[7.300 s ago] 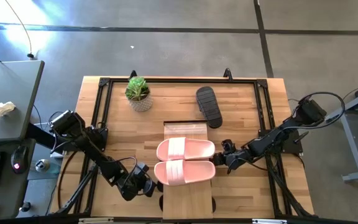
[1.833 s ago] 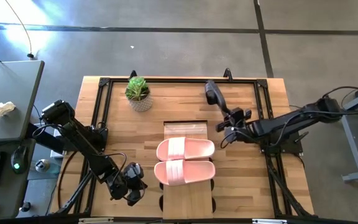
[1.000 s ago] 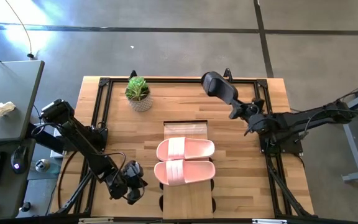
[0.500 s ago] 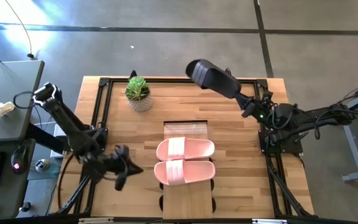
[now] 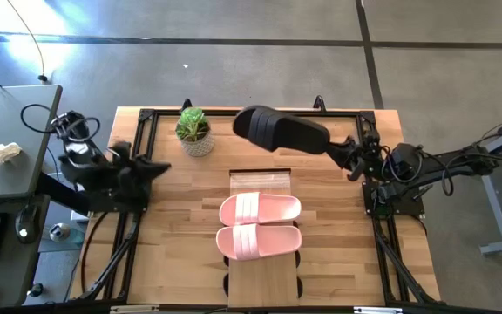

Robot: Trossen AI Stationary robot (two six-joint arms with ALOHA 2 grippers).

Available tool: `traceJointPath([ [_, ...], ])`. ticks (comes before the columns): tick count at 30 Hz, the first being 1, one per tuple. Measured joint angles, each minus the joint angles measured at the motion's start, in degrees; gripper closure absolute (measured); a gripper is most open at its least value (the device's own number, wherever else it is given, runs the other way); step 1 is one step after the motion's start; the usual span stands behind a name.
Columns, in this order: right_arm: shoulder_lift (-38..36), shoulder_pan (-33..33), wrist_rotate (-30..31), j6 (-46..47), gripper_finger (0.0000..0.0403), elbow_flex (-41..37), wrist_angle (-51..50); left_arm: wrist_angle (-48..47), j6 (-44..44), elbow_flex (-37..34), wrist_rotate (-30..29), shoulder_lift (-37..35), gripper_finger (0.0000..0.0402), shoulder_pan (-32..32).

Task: Pick and place slides into the shelf
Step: Put the black slipper under the shelf

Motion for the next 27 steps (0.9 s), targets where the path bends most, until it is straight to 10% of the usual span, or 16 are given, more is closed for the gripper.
traceJointPath([
  [13, 13.11, -0.04, -7.44, 2.27, 0.0364, 14.44, -8.28, -0.42, 5.06, -0.02, -6.93, -6.18, 0.0248, 0.0],
  [27, 34.45, -0.09, -12.92, 0.17, 0.0364, 42.14, -26.92, -0.83, 0.24, -0.17, -5.72, -2.75, 0.0233, 0.0],
])
